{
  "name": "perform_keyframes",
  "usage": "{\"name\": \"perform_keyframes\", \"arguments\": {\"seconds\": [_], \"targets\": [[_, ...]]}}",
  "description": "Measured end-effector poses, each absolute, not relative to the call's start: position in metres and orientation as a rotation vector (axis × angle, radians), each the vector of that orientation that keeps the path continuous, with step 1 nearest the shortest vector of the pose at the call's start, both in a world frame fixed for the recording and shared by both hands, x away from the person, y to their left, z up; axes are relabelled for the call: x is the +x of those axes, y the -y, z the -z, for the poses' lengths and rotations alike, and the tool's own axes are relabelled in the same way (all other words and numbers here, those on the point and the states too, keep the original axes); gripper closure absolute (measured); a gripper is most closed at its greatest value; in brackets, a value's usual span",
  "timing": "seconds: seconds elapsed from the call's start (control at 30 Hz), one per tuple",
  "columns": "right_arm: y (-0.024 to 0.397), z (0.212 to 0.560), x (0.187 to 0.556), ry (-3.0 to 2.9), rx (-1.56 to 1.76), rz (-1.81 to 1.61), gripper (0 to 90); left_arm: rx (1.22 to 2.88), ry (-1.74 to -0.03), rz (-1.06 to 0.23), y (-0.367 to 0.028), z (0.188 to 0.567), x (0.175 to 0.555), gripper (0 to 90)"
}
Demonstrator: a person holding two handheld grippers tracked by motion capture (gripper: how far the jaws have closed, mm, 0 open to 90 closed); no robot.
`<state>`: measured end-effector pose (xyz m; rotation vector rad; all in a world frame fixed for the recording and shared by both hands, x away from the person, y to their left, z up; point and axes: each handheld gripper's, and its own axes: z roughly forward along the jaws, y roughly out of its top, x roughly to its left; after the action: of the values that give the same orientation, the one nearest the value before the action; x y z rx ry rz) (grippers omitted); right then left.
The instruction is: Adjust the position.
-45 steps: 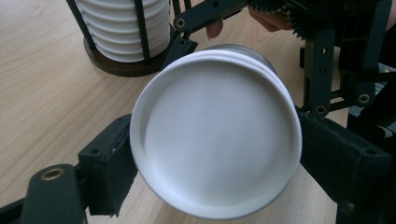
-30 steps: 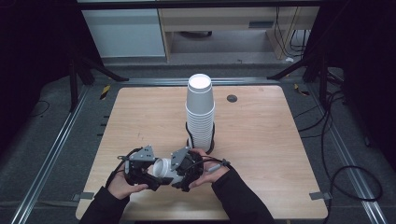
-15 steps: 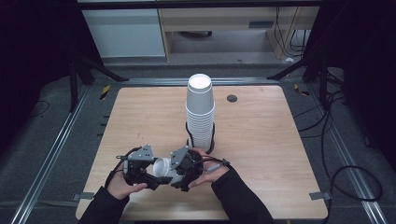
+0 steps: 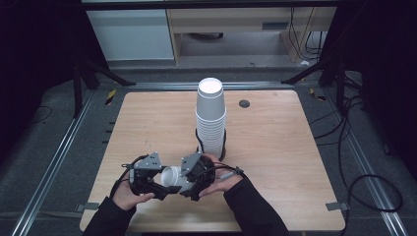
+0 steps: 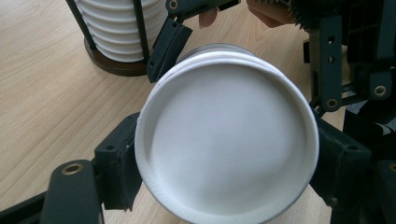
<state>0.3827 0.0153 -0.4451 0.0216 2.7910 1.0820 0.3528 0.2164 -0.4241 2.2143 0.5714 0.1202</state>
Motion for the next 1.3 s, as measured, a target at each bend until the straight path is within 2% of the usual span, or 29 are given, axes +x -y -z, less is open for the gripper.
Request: {"name": "perform_keyframes", "arguments": {"seconds": [0.33, 0.6, 1.1, 1.3], "targets": [[0.0, 0.43, 0.382, -2.739, 0.066, -1.138, 6.5, 2.198, -0.595, -0.131, -0.23, 0.422, 0.358, 22.7], [0.031, 0.412, 0.384, -2.654, 0.206, -1.238, 6.9, 2.083, -0.618, -0.093, -0.248, 0.419, 0.364, 22.6], [0.075, 0.415, 0.373, -2.512, 0.435, -1.489, 7.2, 1.877, -0.562, -0.083, -0.252, 0.409, 0.37, 22.5], [0.078, 0.421, 0.368, -2.497, 0.483, -1.55, 6.0, 1.84, -0.536, -0.063, -0.248, 0.409, 0.371, 22.5]]}}
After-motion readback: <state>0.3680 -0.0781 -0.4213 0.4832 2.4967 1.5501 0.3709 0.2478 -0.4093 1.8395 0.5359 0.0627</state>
